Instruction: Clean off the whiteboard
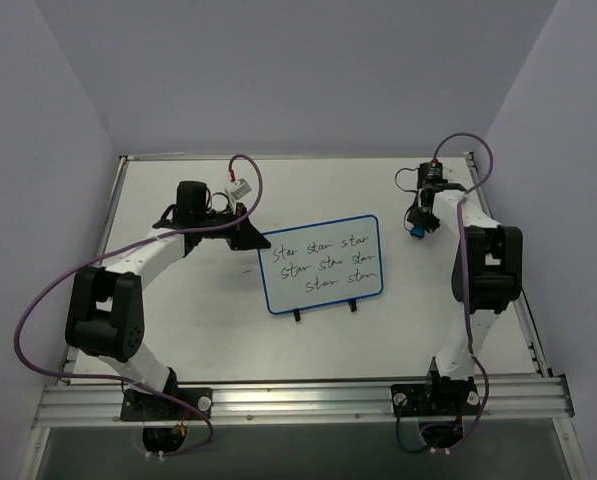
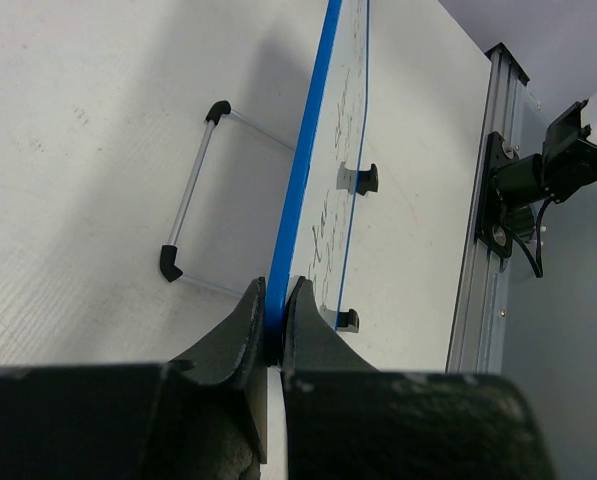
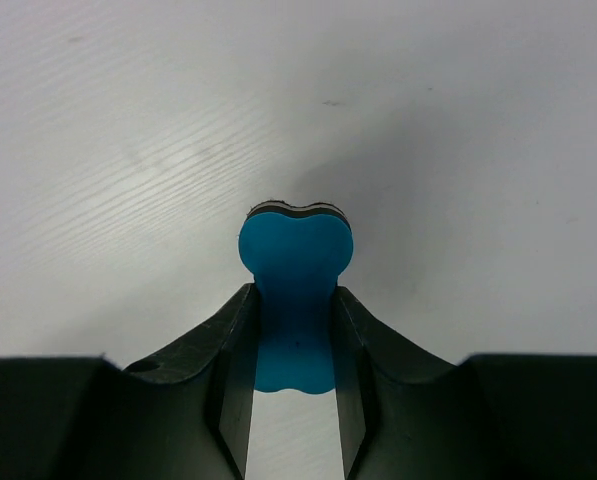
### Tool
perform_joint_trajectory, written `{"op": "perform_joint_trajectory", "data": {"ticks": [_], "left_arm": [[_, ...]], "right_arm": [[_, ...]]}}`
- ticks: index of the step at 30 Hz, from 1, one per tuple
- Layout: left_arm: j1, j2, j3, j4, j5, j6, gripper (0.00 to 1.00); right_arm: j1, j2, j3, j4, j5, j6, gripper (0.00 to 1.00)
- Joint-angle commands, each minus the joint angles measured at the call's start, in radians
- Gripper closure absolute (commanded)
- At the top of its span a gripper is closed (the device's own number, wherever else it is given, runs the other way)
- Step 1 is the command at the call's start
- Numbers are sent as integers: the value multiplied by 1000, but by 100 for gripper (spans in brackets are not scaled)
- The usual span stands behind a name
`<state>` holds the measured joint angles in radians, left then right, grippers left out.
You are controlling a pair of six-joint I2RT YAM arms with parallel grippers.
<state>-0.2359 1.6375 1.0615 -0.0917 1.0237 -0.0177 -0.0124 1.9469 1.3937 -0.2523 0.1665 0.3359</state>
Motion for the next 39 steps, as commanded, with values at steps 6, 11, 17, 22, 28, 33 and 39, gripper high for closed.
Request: {"op": "perform_joint_trajectory", "data": {"ticks": [6,11,17,22,28,33,39], "left_arm": [[9,2,-23,57,-329,205,98],[9,15,-9,34,-343,214,98],[12,21,-8,38,-327,214,98],[12,21,-6,30,-327,217,98],[14,22,-3,15,-326,214,98],[12,8,-8,21,-327,214,98],[7,-5,-17,35,-320,213,98]], "right_arm": [[333,-457,-133,-24,259,14,85],[643,-621,-205,-22,442,55,86],[942,-632,-295,102,548,146,89],[1120,-441,-239,172,627,198,89],[1161,-275,-154,242,623,173,94],[1164,-198,-84,288,617,141,95],[1158,-138,-71,338,640,111,96]]}}
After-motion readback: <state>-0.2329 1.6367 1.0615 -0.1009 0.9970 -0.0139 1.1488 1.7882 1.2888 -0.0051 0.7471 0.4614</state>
